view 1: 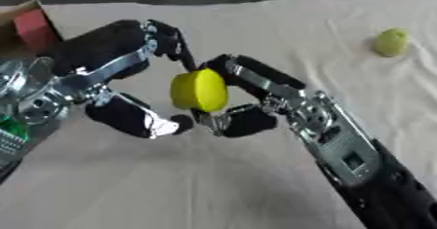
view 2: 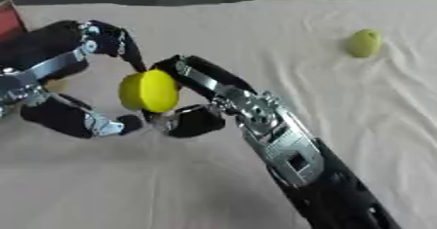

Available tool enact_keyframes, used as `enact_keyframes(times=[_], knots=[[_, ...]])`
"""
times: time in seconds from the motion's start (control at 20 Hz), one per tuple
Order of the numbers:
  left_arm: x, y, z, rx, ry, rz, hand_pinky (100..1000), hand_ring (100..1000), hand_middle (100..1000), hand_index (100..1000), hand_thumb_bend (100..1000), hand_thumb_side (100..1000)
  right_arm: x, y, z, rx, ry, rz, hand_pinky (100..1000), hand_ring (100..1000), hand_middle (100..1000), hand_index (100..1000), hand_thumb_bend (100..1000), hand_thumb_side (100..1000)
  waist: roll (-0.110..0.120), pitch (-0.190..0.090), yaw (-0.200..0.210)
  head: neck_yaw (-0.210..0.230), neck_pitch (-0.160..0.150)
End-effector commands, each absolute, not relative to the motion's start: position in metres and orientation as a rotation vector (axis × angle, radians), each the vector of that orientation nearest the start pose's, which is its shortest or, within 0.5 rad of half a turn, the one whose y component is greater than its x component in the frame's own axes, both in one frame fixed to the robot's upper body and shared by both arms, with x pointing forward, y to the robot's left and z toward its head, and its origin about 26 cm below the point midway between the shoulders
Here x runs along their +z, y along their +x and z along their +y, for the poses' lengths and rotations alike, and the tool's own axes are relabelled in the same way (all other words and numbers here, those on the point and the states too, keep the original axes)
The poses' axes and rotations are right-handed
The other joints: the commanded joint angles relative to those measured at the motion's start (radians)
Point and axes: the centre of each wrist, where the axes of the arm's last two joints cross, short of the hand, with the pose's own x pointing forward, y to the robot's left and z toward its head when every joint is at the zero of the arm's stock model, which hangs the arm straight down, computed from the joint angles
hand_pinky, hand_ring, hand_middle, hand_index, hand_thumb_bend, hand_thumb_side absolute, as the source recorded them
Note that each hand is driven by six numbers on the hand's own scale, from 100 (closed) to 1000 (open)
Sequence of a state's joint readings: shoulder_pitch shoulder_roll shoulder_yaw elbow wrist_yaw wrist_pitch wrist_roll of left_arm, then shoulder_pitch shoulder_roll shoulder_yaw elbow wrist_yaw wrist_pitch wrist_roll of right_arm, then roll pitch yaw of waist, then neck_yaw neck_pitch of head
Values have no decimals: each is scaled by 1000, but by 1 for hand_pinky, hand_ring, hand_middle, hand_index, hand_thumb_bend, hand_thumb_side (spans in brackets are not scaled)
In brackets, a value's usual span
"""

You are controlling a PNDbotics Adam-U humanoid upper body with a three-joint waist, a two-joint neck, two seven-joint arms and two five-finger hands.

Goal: Pick up the objects with one hand, pass them to the other hand, and then place them into the box on the other side of the table.

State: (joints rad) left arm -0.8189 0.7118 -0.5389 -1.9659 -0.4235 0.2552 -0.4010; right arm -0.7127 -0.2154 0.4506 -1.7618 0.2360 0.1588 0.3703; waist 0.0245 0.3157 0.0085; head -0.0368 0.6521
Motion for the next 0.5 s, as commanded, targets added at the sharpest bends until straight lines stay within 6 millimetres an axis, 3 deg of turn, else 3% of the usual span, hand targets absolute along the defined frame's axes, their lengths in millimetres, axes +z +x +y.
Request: enact_keyframes(times=[0.05, 0.5], knots=[[295, 303, 166, -1659, 666, -1909, 730, 703, 654, 701, 515, 270, 236, 330, -96, 1310, 115, -2055, 631, 511, 458, 632, 100, 100, 1, -24, 0, 4, -9], [291, 312, 164, -1602, 683, -1921, 726, 692, 645, 698, 512, 296, 236, 329, -95, 1311, 129, -2057, 630, 510, 458, 631, 100, 100, 1, -22, -1, 6, -13]])
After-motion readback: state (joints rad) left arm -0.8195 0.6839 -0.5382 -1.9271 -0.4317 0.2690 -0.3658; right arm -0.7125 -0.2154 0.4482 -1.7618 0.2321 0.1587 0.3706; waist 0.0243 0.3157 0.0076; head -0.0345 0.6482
